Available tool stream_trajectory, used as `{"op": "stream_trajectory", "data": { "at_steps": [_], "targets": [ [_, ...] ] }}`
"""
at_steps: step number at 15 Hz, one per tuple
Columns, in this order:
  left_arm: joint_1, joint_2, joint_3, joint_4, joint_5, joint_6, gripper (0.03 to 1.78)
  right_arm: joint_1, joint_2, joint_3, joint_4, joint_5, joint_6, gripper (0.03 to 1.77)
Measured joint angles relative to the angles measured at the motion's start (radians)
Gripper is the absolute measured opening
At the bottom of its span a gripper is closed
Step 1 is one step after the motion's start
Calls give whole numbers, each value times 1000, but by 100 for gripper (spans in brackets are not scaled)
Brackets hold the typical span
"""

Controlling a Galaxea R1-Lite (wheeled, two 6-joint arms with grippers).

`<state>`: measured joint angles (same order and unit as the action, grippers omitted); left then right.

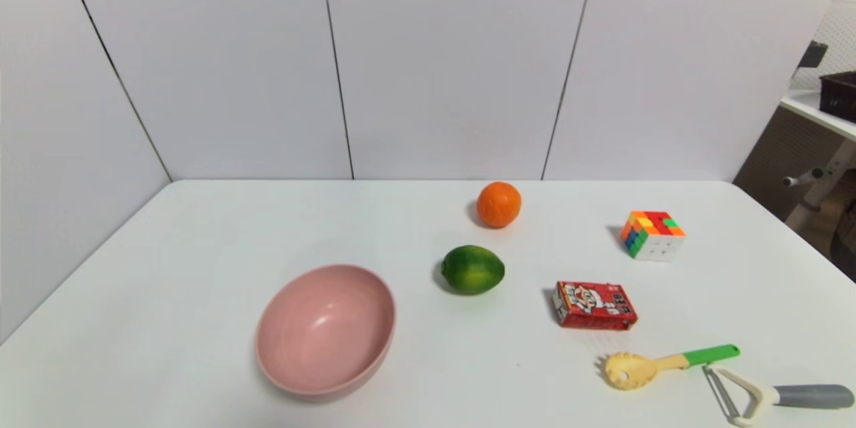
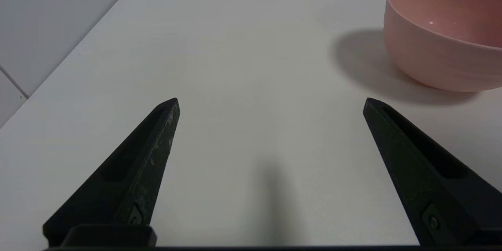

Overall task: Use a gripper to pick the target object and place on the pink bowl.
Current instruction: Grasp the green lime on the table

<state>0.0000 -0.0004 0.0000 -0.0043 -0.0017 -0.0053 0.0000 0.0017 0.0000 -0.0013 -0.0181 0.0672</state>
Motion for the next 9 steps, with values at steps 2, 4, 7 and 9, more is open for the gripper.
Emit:
{"op": "stream_trajectory", "data": {
  "at_steps": [2, 4, 7, 9],
  "targets": [
    [0, 0, 0, 0, 0, 0, 169, 0, 0, 0, 0, 0, 0, 170],
    [0, 0, 0, 0, 0, -2, 169, 0, 0, 0, 0, 0, 0, 170],
    [1, 0, 0, -1, 0, -7, 169, 0, 0, 0, 0, 0, 0, 170],
    [1, 7, -2, -1, 1, -5, 169, 0, 0, 0, 0, 0, 0, 170]
  ]
}}
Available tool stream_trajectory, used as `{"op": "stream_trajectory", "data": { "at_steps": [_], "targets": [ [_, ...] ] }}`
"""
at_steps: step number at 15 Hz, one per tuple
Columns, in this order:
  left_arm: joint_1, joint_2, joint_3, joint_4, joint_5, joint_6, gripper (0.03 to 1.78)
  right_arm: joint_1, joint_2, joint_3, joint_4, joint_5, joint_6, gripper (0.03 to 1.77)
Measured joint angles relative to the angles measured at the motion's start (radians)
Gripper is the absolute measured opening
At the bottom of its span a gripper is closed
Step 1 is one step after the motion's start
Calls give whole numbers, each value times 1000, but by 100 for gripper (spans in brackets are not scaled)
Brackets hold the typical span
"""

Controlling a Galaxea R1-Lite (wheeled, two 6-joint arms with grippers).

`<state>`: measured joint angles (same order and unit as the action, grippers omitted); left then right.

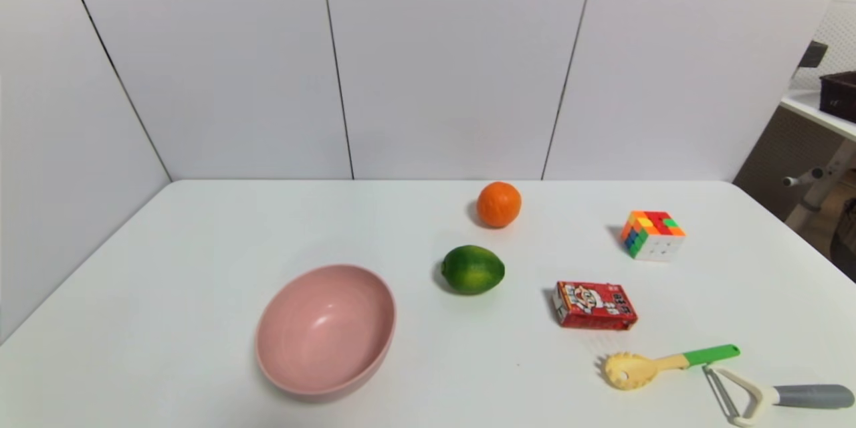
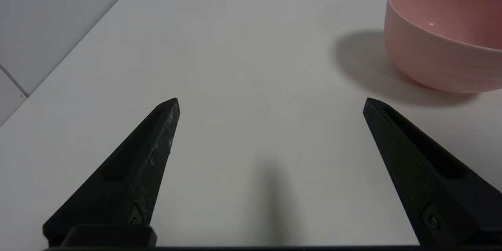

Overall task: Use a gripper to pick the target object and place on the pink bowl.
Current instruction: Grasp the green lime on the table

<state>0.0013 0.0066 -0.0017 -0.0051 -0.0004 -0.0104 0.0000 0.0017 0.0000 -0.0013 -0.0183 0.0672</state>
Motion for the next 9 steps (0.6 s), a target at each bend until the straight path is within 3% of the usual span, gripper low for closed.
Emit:
{"op": "stream_trajectory", "data": {
  "at_steps": [3, 6, 9],
  "targets": [
    [1, 110, -92, -1, -1, 13, 169, 0, 0, 0, 0, 0, 0, 170],
    [1, 343, -276, 0, -12, 96, 169, 0, 0, 0, 0, 0, 0, 170],
    [-2, 630, -536, 27, -89, 208, 169, 0, 0, 0, 0, 0, 0, 170]
  ]
}}
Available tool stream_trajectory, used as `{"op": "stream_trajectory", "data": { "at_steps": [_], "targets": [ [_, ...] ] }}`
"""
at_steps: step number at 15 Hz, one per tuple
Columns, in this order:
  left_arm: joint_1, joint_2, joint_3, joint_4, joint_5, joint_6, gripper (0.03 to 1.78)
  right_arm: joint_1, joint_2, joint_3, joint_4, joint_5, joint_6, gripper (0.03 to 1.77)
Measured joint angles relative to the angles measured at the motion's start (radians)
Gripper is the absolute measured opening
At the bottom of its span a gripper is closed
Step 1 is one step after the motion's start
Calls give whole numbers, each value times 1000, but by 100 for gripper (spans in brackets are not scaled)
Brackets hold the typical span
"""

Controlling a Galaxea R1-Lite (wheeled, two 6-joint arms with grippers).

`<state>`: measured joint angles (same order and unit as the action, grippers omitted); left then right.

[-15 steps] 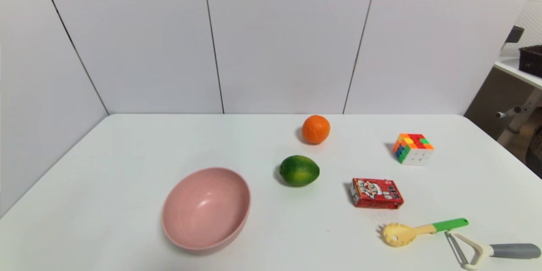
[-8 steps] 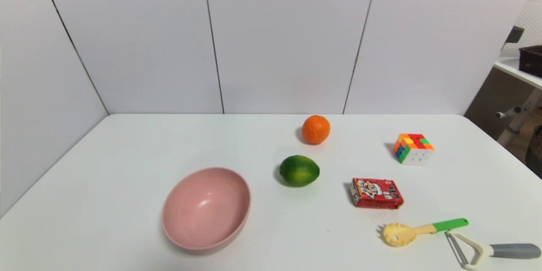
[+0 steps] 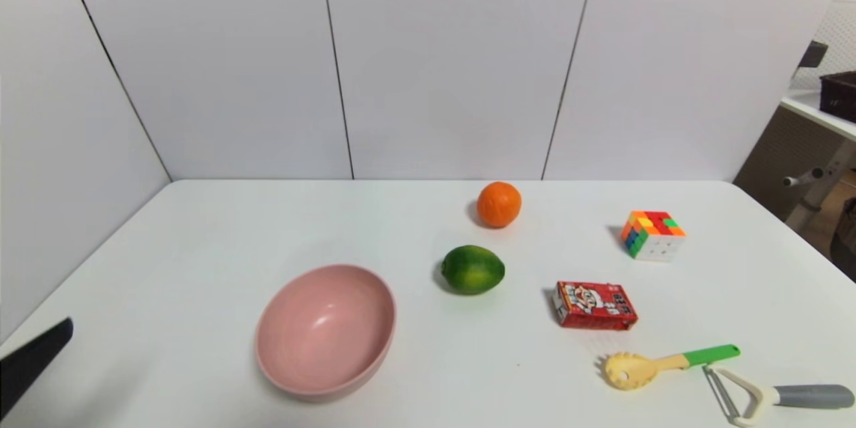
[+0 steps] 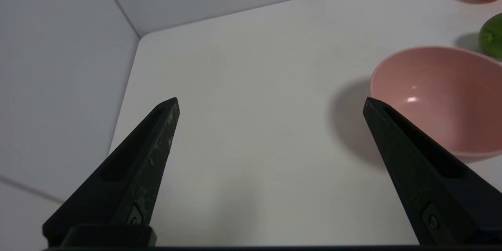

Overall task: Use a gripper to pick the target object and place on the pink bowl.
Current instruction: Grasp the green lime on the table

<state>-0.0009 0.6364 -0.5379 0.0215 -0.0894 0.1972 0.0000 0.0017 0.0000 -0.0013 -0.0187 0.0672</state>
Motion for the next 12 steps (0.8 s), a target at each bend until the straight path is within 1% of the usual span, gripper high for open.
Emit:
{"op": "stream_trajectory", "data": {
  "at_steps": [2, 3, 4, 6, 8, 12],
  "targets": [
    [-9, 192, -211, 48, -77, 97, 169, 0, 0, 0, 0, 0, 0, 170],
    [-20, 295, -325, 90, -123, 162, 169, 0, 0, 0, 0, 0, 0, 170],
    [-38, 396, -430, 139, -171, 223, 169, 0, 0, 0, 0, 1, 0, 170],
    [-93, 580, -588, 221, -244, 326, 169, 0, 0, 0, 0, 0, 0, 170],
    [-177, 761, -709, 263, -284, 383, 169, 0, 0, 0, 0, 0, 0, 170],
    [-360, 1068, -922, 284, -308, 430, 169, 0, 0, 0, 0, 0, 0, 170]
  ]
}}
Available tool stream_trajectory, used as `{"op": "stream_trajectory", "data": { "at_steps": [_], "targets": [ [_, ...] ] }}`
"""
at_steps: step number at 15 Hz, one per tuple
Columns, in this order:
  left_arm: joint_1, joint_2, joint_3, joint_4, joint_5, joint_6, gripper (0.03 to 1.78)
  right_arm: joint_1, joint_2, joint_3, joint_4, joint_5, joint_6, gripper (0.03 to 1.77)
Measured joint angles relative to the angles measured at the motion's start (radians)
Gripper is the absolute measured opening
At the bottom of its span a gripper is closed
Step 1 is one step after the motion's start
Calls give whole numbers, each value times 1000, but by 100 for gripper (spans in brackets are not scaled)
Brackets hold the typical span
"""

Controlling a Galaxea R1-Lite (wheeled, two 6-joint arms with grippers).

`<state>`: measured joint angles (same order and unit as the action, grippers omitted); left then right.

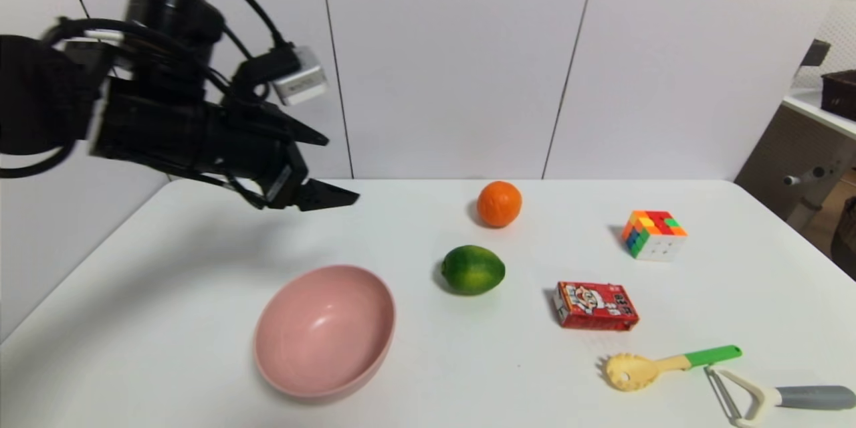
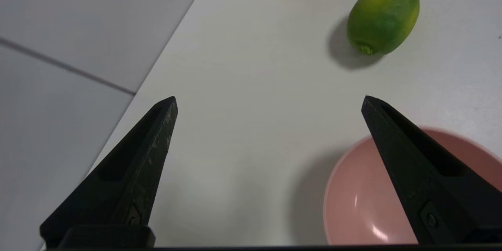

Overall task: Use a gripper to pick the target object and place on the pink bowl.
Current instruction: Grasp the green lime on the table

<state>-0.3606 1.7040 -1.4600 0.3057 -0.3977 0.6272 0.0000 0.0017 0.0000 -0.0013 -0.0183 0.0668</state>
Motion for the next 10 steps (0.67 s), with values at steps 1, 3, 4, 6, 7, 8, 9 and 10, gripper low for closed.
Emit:
{"op": "stream_trajectory", "data": {
  "at_steps": [1, 3, 4, 6, 7, 8, 9, 10],
  "targets": [
    [-51, 68, -52, 1, -2, 4, 169, 0, 0, 0, 0, 0, 0, 170],
    [-140, 170, -120, 6, -4, 9, 169, 0, 0, 0, 0, 0, 0, 170],
    [-175, 210, -138, 7, -4, 11, 169, 0, 0, 0, 0, 0, 0, 170],
    [-226, 266, -155, 8, -4, 13, 169, 0, 0, 0, 0, 0, 0, 170],
    [-245, 290, -163, 9, -3, 13, 169, 0, 0, 0, 0, 0, 0, 170],
    [-261, 311, -170, 7, -2, 13, 169, 0, 0, 0, 0, 0, 0, 170],
    [-274, 330, -181, 7, -1, 13, 169, 0, 0, 0, 0, 0, 0, 170],
    [-285, 350, -193, 6, -1, 13, 169, 0, 0, 0, 0, 0, 0, 170]
  ]
}}
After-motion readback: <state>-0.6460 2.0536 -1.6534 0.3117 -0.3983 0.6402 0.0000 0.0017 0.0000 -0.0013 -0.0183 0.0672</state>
